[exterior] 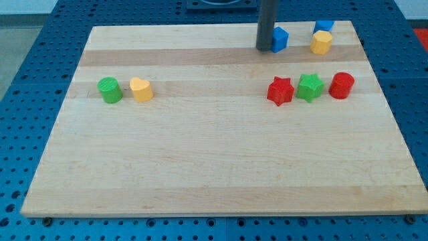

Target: Slide the yellow heart to the blue cube

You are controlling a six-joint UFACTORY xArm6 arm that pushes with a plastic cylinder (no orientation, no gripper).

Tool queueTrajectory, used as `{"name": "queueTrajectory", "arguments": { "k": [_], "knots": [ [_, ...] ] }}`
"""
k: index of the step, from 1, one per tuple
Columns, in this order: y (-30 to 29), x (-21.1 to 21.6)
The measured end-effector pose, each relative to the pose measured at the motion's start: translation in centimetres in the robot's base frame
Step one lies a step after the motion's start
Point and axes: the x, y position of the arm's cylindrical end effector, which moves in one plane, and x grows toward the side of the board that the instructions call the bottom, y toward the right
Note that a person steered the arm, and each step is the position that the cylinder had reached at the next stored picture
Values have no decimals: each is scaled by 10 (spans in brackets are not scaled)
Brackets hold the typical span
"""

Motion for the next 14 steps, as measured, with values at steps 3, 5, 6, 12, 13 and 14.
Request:
{"name": "queueTrajectory", "arguments": {
  "k": [3, 5, 6, 12, 13, 14],
  "knots": [
    [24, 2],
    [-37, 74],
    [-64, 112],
    [-262, 169],
    [-262, 148],
    [-262, 126]
  ]
}}
